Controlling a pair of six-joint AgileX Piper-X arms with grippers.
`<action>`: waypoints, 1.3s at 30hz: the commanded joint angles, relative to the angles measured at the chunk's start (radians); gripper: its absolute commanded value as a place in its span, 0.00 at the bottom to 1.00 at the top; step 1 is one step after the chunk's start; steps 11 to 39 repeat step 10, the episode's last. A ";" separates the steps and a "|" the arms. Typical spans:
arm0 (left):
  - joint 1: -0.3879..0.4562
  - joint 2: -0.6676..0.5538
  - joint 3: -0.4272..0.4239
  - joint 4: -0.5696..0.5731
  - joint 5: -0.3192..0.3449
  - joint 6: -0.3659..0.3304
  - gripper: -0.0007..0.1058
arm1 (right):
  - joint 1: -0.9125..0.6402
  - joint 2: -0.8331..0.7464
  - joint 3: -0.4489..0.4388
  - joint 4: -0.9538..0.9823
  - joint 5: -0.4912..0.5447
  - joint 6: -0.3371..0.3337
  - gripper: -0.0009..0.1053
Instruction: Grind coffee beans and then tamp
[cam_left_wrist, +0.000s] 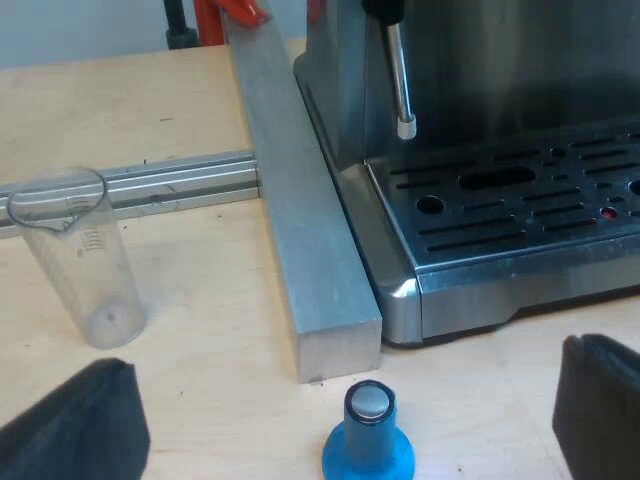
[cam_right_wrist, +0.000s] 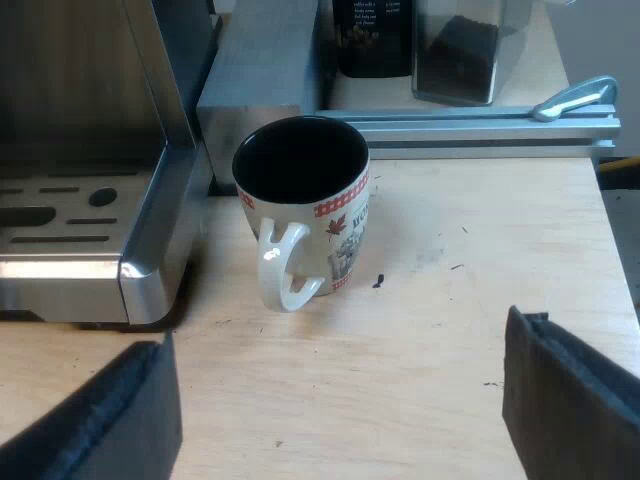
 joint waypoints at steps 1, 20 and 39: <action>-0.001 -0.122 -0.001 -0.014 0.003 -0.001 0.79 | 0.001 -0.038 -0.007 -0.009 -0.006 -0.005 0.66; -0.001 -0.122 0.003 -0.020 0.005 -0.001 0.79 | 0.001 -0.038 -0.007 -0.009 -0.006 -0.005 0.66; -0.001 -0.122 0.003 -0.020 0.005 -0.001 0.79 | 0.001 -0.038 -0.007 -0.009 -0.006 -0.005 0.66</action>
